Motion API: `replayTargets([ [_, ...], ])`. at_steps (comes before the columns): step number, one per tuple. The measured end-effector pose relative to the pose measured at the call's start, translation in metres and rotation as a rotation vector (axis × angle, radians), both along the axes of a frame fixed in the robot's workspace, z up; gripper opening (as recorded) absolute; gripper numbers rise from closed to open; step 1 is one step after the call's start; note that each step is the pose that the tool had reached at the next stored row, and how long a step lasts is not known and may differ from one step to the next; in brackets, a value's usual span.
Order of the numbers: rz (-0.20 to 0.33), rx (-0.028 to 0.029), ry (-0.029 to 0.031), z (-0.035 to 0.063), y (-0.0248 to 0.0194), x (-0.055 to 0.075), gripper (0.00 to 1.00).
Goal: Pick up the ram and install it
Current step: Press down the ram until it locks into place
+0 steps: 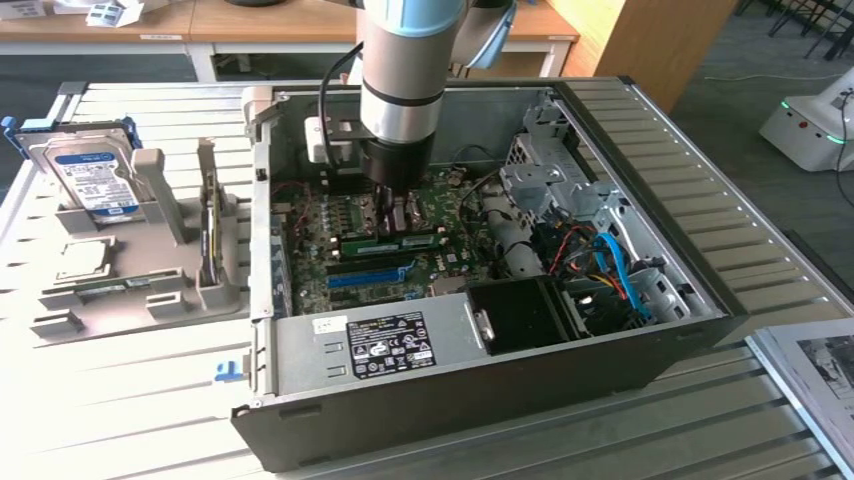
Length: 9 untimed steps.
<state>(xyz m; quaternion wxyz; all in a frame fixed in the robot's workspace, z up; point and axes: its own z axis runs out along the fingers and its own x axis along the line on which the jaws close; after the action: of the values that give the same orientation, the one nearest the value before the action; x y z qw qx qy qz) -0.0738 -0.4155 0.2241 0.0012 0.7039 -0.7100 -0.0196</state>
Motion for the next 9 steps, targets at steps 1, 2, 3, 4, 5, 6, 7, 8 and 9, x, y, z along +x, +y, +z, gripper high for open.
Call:
replayTargets([
  [1,0.0,0.0001,0.0,-0.0001,0.0,0.0,0.1],
  [2,0.0,0.0001,0.0,-0.0003,0.0,0.0,0.1],
  [3,0.0,0.0,0.0001,-0.0004,0.0,0.0,0.1],
  [4,0.0,0.0,0.0001,-0.0005,0.0,0.0,0.1],
  [5,0.0,0.0,0.0,-0.0005,0.0,0.0,0.1],
  [6,0.0,0.0001,0.0,-0.0006,0.0,0.0,0.1],
  [7,0.0,0.0001,0.0,-0.0006,0.0,0.0,0.1],
  [8,0.0,0.0001,0.0,-0.0006,0.0,0.0,0.1],
  [9,0.0,0.0001,0.0,-0.0006,0.0,0.0,0.1],
])
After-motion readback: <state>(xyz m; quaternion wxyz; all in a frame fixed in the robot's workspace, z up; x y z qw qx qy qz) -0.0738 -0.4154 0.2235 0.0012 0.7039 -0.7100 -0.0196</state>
